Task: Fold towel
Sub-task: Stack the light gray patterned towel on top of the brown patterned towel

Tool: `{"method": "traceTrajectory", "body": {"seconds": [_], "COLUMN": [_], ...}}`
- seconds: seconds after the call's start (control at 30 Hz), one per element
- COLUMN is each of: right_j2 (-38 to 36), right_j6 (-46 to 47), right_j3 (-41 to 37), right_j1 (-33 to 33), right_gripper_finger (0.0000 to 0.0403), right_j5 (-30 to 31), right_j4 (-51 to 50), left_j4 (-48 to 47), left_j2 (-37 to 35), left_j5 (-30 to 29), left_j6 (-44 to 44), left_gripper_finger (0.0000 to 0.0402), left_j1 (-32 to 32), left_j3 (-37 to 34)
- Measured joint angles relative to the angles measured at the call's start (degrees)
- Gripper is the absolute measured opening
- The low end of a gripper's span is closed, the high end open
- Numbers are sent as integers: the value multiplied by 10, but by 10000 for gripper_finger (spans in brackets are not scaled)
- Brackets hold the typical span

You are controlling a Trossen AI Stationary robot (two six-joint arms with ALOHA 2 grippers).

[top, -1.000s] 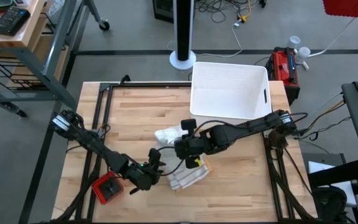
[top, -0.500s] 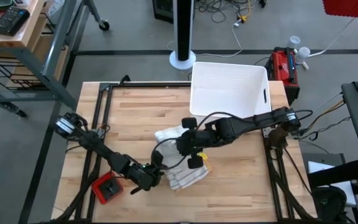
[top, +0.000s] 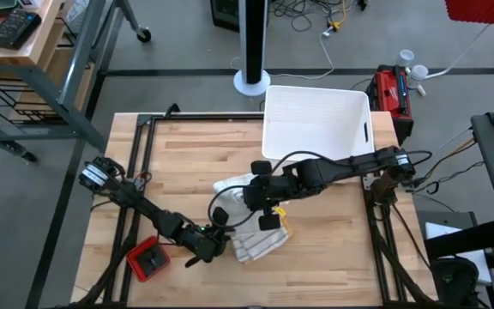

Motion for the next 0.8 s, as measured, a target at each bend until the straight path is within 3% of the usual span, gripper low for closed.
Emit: {"method": "traceTrajectory", "body": {"seconds": [0.43,0.8], "right_j2": [0,0], "right_j6": [4,4], "right_j3": [0,-2], "right_j1": [-1,-1], "right_gripper_finger": [0,0], "right_j5": [-1,-3], "right_j4": [0,-5], "left_j4": [2,5], "left_j2": [-3,-4], "left_j5": [32,34], "left_j6": [-30,-50], "left_gripper_finger": [26,41], "left_j1": [14,12], "left_j3": [-2,-1]}}
